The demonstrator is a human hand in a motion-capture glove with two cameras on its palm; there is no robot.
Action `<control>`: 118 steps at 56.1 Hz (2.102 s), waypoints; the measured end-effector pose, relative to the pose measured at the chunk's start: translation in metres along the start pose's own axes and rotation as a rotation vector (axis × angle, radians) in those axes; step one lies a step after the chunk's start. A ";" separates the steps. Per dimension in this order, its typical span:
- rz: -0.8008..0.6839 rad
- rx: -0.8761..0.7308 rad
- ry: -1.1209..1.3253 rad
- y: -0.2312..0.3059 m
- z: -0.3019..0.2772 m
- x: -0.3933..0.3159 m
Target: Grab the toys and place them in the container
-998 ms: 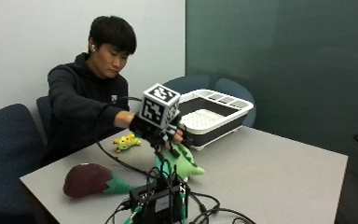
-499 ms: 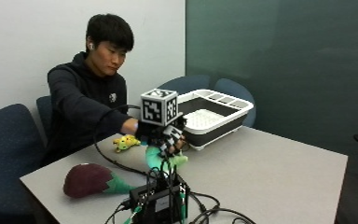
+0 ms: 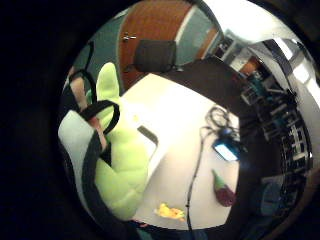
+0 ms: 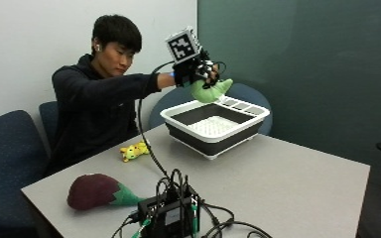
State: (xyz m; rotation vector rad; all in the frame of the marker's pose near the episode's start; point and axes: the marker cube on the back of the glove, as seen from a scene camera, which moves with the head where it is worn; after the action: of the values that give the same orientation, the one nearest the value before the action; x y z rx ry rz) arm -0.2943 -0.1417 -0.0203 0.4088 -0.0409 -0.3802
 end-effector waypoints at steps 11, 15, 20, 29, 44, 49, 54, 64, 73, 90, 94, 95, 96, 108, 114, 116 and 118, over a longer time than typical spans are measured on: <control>-0.055 -0.253 0.036 0.009 0.064 -0.042; -0.100 -0.262 0.022 0.014 0.051 -0.022; 0.056 -0.192 -0.166 0.004 -0.002 0.050; -0.181 -0.170 -0.142 0.103 -0.033 0.060; -0.040 -0.645 0.075 0.227 0.022 0.152; -0.067 -0.786 0.138 0.252 0.047 0.159; -0.129 -0.859 0.152 0.273 0.073 0.157; -0.151 -0.887 0.222 0.283 0.091 0.155; -0.186 -0.823 0.260 0.282 0.096 0.145; -0.228 -0.587 0.189 0.238 0.063 0.124; -0.290 -0.476 0.278 0.201 0.030 0.134; -0.269 -0.441 0.274 0.190 0.020 0.131; -0.231 -0.406 0.256 0.180 0.011 0.124; -0.103 -0.203 -0.093 0.085 -0.047 0.056; -0.045 -0.165 -0.079 0.053 -0.023 0.038; -0.061 -0.157 -0.050 0.047 -0.011 0.032; -0.110 -0.144 0.012 0.041 0.004 0.030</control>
State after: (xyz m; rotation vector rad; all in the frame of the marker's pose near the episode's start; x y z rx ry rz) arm -0.2525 -0.1197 -0.0012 0.2716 0.0206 -0.4860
